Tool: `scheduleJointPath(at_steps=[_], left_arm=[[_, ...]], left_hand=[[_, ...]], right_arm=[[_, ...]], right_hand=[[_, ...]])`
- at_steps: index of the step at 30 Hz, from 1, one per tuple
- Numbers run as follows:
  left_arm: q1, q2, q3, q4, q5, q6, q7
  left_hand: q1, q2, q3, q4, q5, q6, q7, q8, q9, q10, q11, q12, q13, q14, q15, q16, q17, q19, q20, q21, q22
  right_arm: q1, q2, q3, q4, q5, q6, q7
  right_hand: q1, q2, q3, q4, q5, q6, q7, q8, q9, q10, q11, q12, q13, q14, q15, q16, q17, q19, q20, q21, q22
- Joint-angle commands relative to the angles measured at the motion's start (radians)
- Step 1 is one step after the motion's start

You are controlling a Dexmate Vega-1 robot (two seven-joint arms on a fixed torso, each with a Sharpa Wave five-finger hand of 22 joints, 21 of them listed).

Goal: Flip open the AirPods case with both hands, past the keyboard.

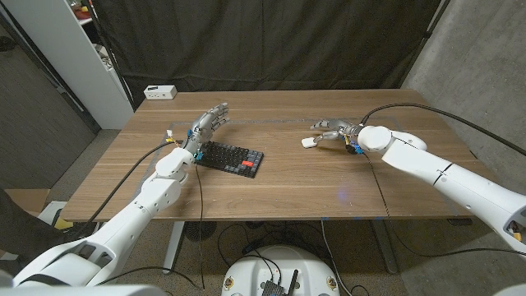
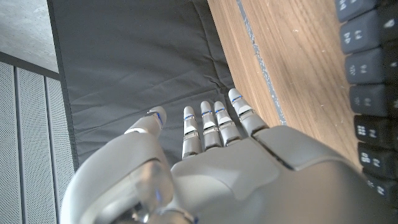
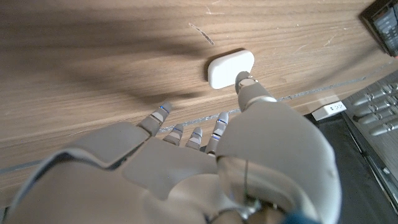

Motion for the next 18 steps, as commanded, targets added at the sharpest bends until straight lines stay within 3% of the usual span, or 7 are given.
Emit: scheduleJointPath(at_steps=[1,9,18], left_arm=[[-0.022,-0.013,0.003,0.032,0.000,-0.016,-0.017],[-0.039,-0.021,0.008,0.052,0.003,-0.020,-0.022],[-0.051,-0.024,0.009,0.062,0.006,-0.020,-0.023]], left_hand=[[-0.007,-0.004,0.009,-0.003,0.005,0.019,0.000,0.006,0.006,0.003,-0.006,0.004,0.002,-0.001,-0.005,0.001,0.003,-0.003,0.005,-0.004,0.004],[-0.009,-0.004,0.010,-0.004,0.005,0.030,0.003,0.008,0.006,0.003,-0.007,0.004,0.003,-0.001,-0.005,0.002,0.003,-0.003,0.004,-0.004,0.004],[-0.011,-0.003,0.012,-0.006,0.005,0.036,0.004,0.009,0.007,0.004,-0.005,0.005,0.003,-0.001,-0.005,0.002,0.003,-0.003,0.004,-0.005,0.004]], right_arm=[[0.109,0.038,-0.105,0.047,-0.096,-0.059,0.092],[0.144,0.059,-0.138,0.081,-0.130,-0.078,0.137],[0.148,0.074,-0.146,0.098,-0.146,-0.085,0.138]], right_hand=[[0.011,0.000,0.008,0.001,0.006,0.013,0.001,0.005,0.001,-0.017,-0.003,0.003,0.001,-0.014,-0.062,0.001,0.002,-0.011,0.002,-0.004,0.002],[0.012,0.001,0.009,0.006,0.009,0.034,0.003,0.013,0.002,-0.021,-0.002,0.006,0.000,-0.025,-0.061,0.002,0.002,-0.023,0.001,-0.003,0.001],[0.013,0.006,0.011,0.013,0.012,0.193,0.003,0.065,0.015,0.014,-0.011,0.027,-0.005,-0.020,-0.067,0.015,0.000,-0.024,0.000,0.007,0.000]])
